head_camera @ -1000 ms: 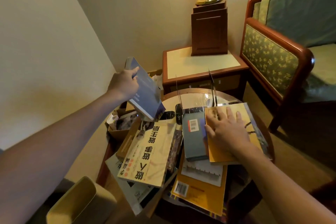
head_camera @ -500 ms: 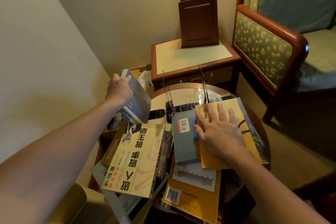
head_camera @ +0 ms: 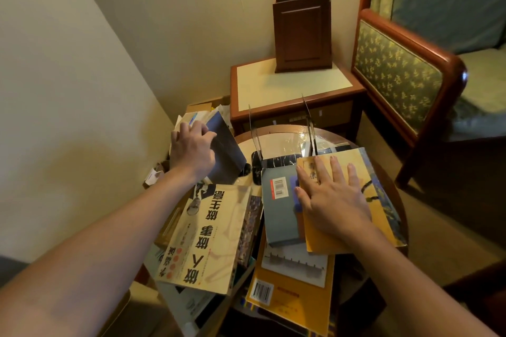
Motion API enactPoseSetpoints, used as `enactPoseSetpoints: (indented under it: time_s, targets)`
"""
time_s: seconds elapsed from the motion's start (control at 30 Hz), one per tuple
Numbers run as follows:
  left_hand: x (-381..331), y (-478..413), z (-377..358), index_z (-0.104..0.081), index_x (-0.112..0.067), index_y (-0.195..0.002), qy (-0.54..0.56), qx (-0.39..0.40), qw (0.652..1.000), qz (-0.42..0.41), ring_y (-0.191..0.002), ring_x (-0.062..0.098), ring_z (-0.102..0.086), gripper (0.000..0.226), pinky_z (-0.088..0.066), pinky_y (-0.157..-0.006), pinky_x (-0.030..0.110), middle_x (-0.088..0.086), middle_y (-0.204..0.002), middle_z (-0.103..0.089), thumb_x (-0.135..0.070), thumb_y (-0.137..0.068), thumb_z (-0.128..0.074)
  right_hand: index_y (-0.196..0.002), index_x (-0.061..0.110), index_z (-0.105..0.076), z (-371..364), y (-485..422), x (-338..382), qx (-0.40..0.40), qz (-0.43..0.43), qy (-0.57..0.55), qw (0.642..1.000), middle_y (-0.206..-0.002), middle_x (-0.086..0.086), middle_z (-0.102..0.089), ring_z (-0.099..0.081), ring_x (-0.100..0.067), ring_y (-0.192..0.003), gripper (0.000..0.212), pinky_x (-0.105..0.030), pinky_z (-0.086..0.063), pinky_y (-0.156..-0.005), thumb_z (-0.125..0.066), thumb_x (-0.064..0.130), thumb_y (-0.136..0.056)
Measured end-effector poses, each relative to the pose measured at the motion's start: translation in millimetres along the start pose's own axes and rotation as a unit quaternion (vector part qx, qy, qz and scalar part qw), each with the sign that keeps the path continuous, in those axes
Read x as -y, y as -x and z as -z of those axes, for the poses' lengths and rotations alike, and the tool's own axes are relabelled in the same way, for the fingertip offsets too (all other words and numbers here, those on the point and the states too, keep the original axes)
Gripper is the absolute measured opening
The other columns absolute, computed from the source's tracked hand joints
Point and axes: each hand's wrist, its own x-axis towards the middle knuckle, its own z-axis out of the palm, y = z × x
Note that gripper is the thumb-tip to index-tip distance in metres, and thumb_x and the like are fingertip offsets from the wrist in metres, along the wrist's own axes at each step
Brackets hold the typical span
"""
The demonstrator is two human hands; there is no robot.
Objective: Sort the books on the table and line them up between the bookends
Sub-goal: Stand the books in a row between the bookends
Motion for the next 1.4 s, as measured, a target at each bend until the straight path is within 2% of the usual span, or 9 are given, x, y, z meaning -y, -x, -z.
enactPoseSetpoints:
  time_s: [0.43, 0.7, 0.93, 1.03, 1.2, 1.3, 1.4]
  targets:
    - [-0.1, 26.6, -0.5, -0.069, -0.025, -0.121, 0.001, 0.012, 0.999, -0.031, -0.134, 0.032, -0.035, 0.04, -0.037, -0.103, 0.051, 0.005, -0.151, -0.042, -0.024, -0.081, -0.068, -0.156, 0.04, 0.013, -1.7, -1.2, 0.6, 0.001, 0.001, -0.004, 1.0, -0.167, -0.005, 0.013, 0.013, -0.037, -0.152, 0.067, -0.059, 0.006, -0.12, -0.007, 0.066, -0.098]
    - [-3.6, 39.9, 3.3, -0.068, -0.025, -0.121, 0.042, 0.008, 0.998, -0.044, -0.141, 0.029, -0.033, 0.036, -0.032, -0.107, 0.05, 0.005, -0.156, -0.038, -0.031, -0.086, -0.066, -0.156, 0.043, 0.013, -2.3, -2.2, 1.1, -0.001, -0.007, -0.006, 1.0, -0.167, -0.003, 0.012, 0.013, -0.035, -0.152, 0.065, -0.058, 0.007, -0.121, -0.007, 0.066, -0.098]
    - [-8.6, 59.9, 9.4, -0.066, -0.024, -0.122, 0.077, -0.003, 0.996, -0.044, -0.144, 0.031, -0.031, 0.037, -0.031, -0.109, 0.053, 0.006, -0.157, -0.038, -0.03, -0.086, -0.067, -0.158, 0.038, 0.009, 1.6, 18.5, 5.1, -0.001, 0.004, 0.022, 1.0, -0.167, -0.005, 0.013, 0.011, -0.034, -0.153, 0.066, -0.056, 0.002, -0.122, -0.006, 0.065, -0.099]
    - [-19.5, 78.4, 10.7, -0.064, -0.025, -0.123, 0.118, -0.008, 0.992, -0.033, -0.146, 0.03, -0.03, 0.036, -0.028, -0.113, 0.053, 0.006, -0.156, -0.039, -0.031, -0.088, -0.066, -0.158, 0.037, 0.006, 3.2, 29.4, 7.1, 0.006, 0.01, 0.022, 1.0, -0.167, -0.005, 0.013, 0.012, -0.033, -0.153, 0.069, -0.056, 0.002, -0.122, -0.002, 0.066, -0.096]
    - [-52.7, 117.9, 10.1, -0.061, -0.029, -0.131, 0.2, 0.015, 0.98, 0.001, -0.144, 0.021, -0.033, 0.04, -0.024, -0.115, 0.048, 0.0, -0.155, -0.042, -0.036, -0.092, -0.062, -0.159, 0.039, -0.004, 8.6, 44.5, 5.3, 0.018, 0.003, 0.001, 1.0, -0.169, -0.004, 0.004, 0.01, -0.032, -0.154, 0.067, -0.059, 0.005, -0.121, -0.016, 0.067, -0.099]
    - [-88.9, 137.2, 17.2, -0.049, -0.032, -0.142, 0.302, 0.077, 0.95, 0.023, -0.144, 0.015, -0.033, 0.047, -0.021, -0.115, 0.044, -0.008, -0.156, -0.041, -0.044, -0.097, -0.057, -0.157, 0.04, -0.015, 18.3, 56.5, -5.0, 0.017, -0.051, -0.021, 0.998, -0.168, -0.007, 0.0, 0.006, -0.035, -0.154, 0.065, -0.066, 0.006, -0.118, -0.026, 0.066, -0.098]
    - [-129.2, 146.0, 23.4, -0.035, -0.031, -0.152, 0.349, 0.137, 0.927, -0.013, -0.148, 0.015, -0.028, 0.057, -0.02, -0.118, 0.045, -0.008, -0.159, -0.036, -0.051, -0.1, -0.049, -0.156, 0.04, -0.02, 22.5, 71.0, -15.0, 0.01, -0.101, -0.074, 0.992, -0.167, -0.011, 0.005, 0.009, -0.038, -0.152, 0.063, -0.067, 0.009, -0.116, -0.036, 0.062, -0.099]
